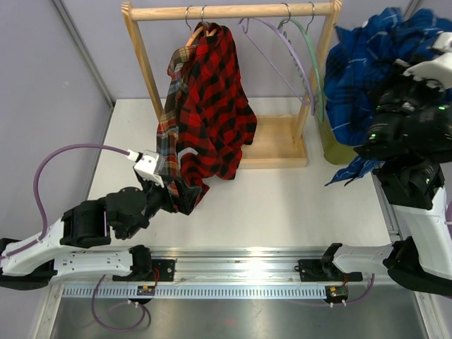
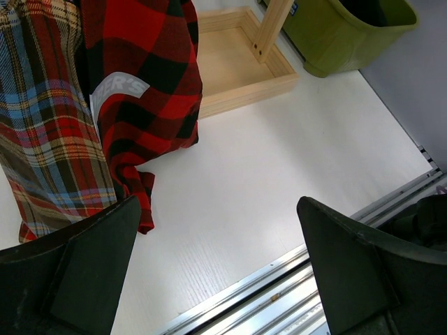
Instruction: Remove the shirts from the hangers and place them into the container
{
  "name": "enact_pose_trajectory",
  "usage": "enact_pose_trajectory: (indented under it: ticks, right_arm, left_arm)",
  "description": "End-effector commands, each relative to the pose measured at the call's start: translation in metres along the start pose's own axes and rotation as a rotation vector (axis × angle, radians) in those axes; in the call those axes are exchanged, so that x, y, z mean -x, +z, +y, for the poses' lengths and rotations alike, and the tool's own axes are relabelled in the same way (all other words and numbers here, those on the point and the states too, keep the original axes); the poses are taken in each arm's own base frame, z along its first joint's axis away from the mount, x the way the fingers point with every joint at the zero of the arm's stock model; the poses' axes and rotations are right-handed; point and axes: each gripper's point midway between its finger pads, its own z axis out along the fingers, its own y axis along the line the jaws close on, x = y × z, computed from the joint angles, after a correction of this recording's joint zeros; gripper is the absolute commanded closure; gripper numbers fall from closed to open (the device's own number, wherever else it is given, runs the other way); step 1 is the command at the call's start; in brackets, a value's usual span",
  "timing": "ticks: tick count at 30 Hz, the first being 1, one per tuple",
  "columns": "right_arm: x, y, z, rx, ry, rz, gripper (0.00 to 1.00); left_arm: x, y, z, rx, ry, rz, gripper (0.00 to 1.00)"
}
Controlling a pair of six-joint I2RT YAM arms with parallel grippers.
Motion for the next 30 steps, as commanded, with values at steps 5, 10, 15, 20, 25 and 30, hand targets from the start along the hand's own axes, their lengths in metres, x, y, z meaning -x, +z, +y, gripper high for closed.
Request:
enact_pose_trajectory:
  ticks: [5,10,15,20,25,30]
  right_arm:
    - [0.089,0.001,-0.05,-0.097,0.034,-0.194,1.0]
    - [0.083,0.012,-0.03,-0.091,-0.046,-0.177,1.0]
    - [0.047,0.046,0.0,-0.044,-0.159,-0.103,1.0]
    - [-0.031,0.118,-0.021,-0.067,-0.192,0.087,1.0]
    - [-0.092,0.178,-0.033,-0.057,-0.086,0.219,1.0]
    - [-0.084,0.21,-0.027,-0.02,-0.051,0.143,1.0]
  left_arm:
    - [0.022,-0.001,-0.014,-0.04,-0.019,-0.043,0.01]
    - [0.023,0.003,-0.022,-0.058,-0.008,-0.038,0.01]
    - [0.019,0.001,-0.022,-0.074,-0.021,-0.032,0.01]
    - [0.02,-0.007,-0.012,-0.065,-0.046,-0.04,0.01]
    - [0.021,-0.015,0.002,-0.043,-0.068,-0.062,0.01]
    - [0.021,-0.011,0.003,-0.016,-0.034,-0.056,0.01]
